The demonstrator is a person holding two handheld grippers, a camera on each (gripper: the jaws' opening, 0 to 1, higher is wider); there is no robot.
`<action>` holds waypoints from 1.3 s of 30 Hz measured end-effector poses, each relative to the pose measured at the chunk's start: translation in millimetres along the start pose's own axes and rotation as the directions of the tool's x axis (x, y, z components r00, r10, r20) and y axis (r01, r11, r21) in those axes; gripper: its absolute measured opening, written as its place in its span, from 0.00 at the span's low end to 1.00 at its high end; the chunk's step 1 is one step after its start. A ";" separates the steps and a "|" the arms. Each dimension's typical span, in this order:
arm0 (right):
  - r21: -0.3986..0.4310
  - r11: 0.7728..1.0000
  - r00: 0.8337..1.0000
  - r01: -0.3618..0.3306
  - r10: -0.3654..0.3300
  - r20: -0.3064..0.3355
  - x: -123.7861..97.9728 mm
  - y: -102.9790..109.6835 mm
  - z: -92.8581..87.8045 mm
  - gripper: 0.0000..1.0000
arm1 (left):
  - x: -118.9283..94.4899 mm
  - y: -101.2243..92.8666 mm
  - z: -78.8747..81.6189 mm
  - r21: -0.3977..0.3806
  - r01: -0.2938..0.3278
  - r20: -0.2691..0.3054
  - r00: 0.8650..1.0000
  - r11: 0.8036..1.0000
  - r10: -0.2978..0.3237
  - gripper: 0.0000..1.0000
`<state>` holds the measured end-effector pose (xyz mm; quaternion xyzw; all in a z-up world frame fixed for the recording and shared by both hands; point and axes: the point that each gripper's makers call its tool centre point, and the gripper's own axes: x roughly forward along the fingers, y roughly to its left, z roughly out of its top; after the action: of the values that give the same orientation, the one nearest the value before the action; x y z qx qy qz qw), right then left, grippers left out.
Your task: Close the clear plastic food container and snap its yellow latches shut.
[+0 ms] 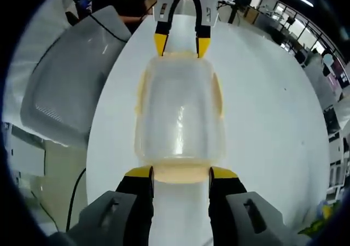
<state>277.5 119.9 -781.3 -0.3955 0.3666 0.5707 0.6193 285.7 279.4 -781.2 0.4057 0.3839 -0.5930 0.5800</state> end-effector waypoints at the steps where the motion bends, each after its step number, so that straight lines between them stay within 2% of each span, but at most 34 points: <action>1: -0.001 1.000 1.000 0.000 0.000 0.001 0.2 0.2 0.0 0.35 | 0.1 -0.2 0.0 -0.002 0.003 -0.001 1.000 1.000 -0.003 0.35; 19: -0.029 0.999 1.000 -0.018 0.018 -0.004 3.4 -0.6 1.2 0.36 | 1.1 -7.2 -3.2 -0.023 0.019 -0.022 1.000 1.000 -0.019 0.34; 39: -0.019 1.000 1.000 -0.015 0.015 0.000 4.2 -0.4 -0.5 0.36 | 2.2 -5.2 -3.9 -0.020 0.024 -0.011 1.000 1.000 -0.024 0.35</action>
<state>278.2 121.2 -785.3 -0.3985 0.3639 0.5789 0.6112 280.6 282.4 -784.8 0.3987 0.3980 -0.5938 0.5746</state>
